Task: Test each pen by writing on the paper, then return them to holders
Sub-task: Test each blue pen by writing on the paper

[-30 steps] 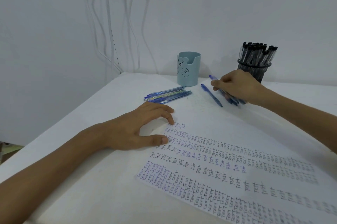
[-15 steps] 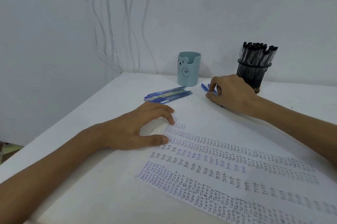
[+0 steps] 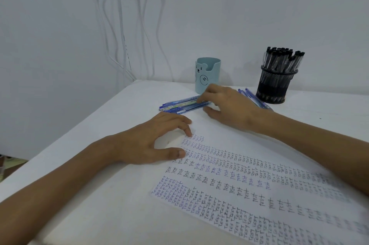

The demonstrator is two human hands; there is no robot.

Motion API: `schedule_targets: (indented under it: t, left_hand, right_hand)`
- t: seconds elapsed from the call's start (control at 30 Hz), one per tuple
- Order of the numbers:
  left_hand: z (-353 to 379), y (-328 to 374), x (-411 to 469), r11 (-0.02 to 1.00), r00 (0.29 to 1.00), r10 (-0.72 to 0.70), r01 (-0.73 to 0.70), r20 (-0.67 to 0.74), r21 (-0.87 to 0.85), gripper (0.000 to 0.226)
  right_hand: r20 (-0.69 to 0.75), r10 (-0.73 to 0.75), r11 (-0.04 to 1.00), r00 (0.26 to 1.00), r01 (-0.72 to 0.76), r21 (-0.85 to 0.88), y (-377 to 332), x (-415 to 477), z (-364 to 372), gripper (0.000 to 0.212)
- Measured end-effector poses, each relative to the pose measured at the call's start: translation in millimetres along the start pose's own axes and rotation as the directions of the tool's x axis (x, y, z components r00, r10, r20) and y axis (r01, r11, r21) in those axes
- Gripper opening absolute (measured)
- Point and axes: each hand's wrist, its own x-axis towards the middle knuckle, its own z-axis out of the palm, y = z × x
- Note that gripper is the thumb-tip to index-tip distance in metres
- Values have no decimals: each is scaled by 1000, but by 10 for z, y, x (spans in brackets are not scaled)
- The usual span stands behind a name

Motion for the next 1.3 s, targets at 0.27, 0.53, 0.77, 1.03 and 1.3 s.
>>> schedule_targets:
  t: [0.27, 0.53, 0.77, 1.03, 1.3]
  left_hand:
    - [3, -26, 2, 1000, 1000, -4, 4, 8, 0, 42]
    - [22, -57, 16, 1000, 1000, 14, -13, -12, 19, 41]
    - [1, -16, 0, 1000, 1000, -1, 1, 5, 0, 41]
    - [4, -15, 5, 1000, 1000, 7, -7, 2, 0, 41]
    - [14, -26, 1, 1000, 1000, 17, -17, -5, -3, 41]
  right_hand:
    - [39, -97, 995, 995, 97, -17, 51, 42, 3, 20]
    - [139, -111, 993, 984, 114, -17, 84, 36, -16, 22]
    - [22, 23, 997, 999, -21, -77, 126, -58, -148, 25]
    - [-140, 156, 986, 978, -164, -44, 52, -82, -130, 63]
    - [-277, 49, 987, 960, -3, 163, 27, -182, -122, 37]
